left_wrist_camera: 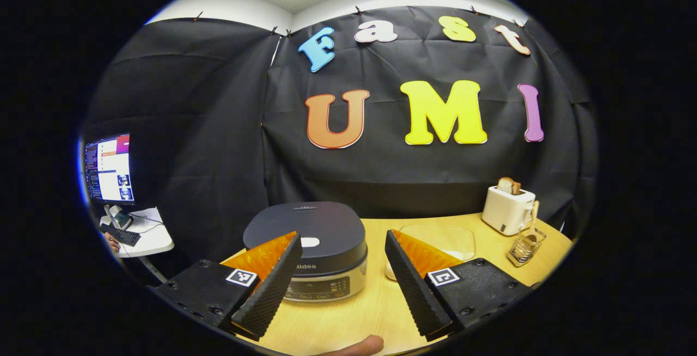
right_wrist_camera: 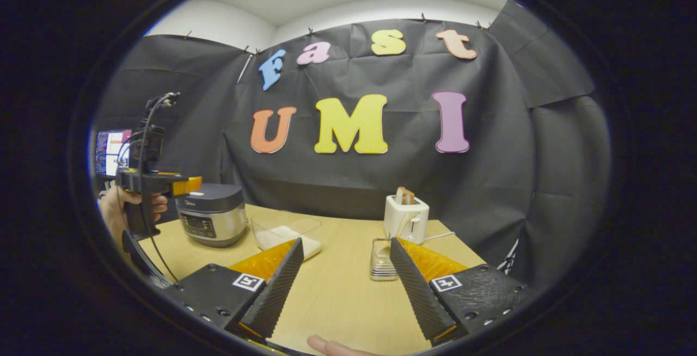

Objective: Close the left gripper, press the button to open the rice cooker; take a wooden spoon from the chopstick holder with the right hand, scoop a spoonful of rice and pour it into the rice cooker, then put the wooden spoon back into the chopstick holder.

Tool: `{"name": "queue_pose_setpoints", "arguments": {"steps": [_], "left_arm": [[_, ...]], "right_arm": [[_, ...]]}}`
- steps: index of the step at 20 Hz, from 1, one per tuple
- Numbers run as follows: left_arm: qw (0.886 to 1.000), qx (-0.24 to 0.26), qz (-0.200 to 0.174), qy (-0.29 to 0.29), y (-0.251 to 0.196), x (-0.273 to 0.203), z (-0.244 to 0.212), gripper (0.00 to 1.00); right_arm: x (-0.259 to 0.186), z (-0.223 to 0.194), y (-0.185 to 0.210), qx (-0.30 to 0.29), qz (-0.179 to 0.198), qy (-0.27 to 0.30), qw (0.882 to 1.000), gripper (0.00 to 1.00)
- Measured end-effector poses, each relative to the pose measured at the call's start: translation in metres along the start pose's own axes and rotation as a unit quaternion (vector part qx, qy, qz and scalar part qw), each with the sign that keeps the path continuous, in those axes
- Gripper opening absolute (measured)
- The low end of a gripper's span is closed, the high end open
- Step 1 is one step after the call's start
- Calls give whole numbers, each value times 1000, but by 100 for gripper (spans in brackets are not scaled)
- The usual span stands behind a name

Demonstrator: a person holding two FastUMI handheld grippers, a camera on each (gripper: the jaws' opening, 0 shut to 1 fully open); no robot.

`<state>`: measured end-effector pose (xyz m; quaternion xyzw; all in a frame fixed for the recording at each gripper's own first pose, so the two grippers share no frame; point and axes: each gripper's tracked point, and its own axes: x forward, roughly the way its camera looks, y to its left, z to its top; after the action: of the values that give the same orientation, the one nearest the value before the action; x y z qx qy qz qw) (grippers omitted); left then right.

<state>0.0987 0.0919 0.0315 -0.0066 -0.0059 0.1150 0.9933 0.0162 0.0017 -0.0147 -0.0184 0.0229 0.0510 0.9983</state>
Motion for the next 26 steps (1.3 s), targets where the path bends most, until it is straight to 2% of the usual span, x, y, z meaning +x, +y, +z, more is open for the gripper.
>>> {"name": "queue_pose_setpoints", "arguments": {"steps": [6, 8, 10, 14, 17, 21, 26], "left_arm": [[997, -30, -75, 1, -42, -68, -21, 98], [997, -12, -75, 13, -40, -84, -28, 98], [998, 2, -63, -6, -32, -98, -22, 98], [997, 3, -78, -23, -38, -115, -20, 97], [995, 7, -96, -29, -41, -117, -19, 97], [995, 3, -96, -13, -37, -115, -27, 98], [994, 9, -101, -36, -36, -119, -16, 98]], "right_arm": [[-17, -6, -12, 1, -39, -2, 999, 97], [-21, -4, -13, 6, -45, -7, 999, 95], [-26, -4, -11, 12, -47, -12, 999, 95], [-24, -7, -1, 4, -47, -7, 999, 95], [-24, -5, 5, 2, -51, -11, 999, 95], [-21, -11, 19, 5, -50, -2, 999, 95], [-21, -5, 32, -11, -42, -7, 999, 95]]}}
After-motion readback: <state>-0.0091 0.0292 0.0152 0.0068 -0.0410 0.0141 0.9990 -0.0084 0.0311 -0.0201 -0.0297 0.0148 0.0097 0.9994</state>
